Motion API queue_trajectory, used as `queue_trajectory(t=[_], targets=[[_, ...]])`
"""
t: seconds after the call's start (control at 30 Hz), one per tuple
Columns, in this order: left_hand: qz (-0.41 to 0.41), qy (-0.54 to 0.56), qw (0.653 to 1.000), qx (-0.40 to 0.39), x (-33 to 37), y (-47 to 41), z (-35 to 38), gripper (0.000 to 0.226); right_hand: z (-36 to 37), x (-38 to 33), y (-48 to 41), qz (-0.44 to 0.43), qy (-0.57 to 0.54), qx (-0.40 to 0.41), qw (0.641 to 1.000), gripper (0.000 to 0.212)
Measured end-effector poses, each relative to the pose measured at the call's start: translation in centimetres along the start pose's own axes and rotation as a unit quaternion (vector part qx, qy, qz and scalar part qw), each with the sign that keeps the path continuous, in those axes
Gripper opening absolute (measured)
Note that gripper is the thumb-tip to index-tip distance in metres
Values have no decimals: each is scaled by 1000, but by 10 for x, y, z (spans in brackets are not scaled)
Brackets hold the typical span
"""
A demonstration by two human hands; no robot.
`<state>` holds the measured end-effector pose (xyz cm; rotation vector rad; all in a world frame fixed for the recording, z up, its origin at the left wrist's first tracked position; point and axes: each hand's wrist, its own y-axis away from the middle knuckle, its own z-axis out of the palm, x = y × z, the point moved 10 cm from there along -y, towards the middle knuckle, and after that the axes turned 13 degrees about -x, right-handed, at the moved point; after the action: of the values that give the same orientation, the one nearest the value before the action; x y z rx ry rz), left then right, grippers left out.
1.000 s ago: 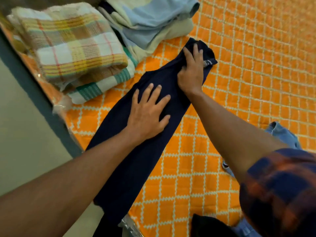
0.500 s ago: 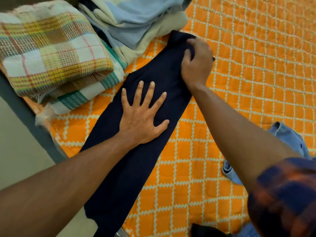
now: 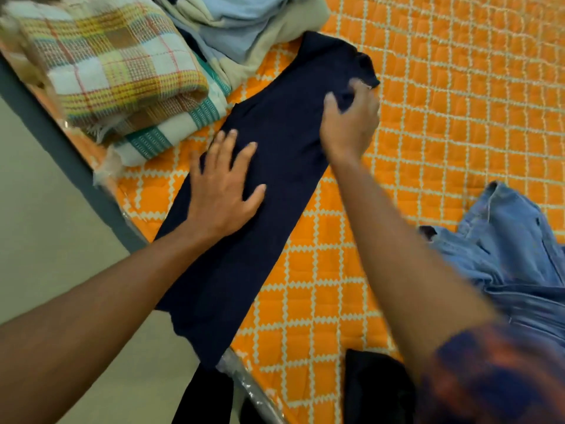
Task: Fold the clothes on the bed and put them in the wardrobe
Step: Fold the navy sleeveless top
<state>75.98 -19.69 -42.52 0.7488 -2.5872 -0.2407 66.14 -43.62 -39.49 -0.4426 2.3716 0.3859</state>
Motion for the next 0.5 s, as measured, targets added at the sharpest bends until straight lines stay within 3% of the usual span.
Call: queue_trajectory(t=[0.13,0.27,0.4,0.5], targets=[[-75,60,995,15,-60,96,-3,69,38,45,210,34,-38,-32,998,55],[-53,142,988,-7,-79,159,4,75,61,56,366,104,-93,-117,983,68],[-112,248,961,-44,-92,162,9,88,69,57,396,149,-131,-178,964,77],[-146,300,937,-99,-99,156,8,77,69,54,381,144,-104,-219,959,74]])
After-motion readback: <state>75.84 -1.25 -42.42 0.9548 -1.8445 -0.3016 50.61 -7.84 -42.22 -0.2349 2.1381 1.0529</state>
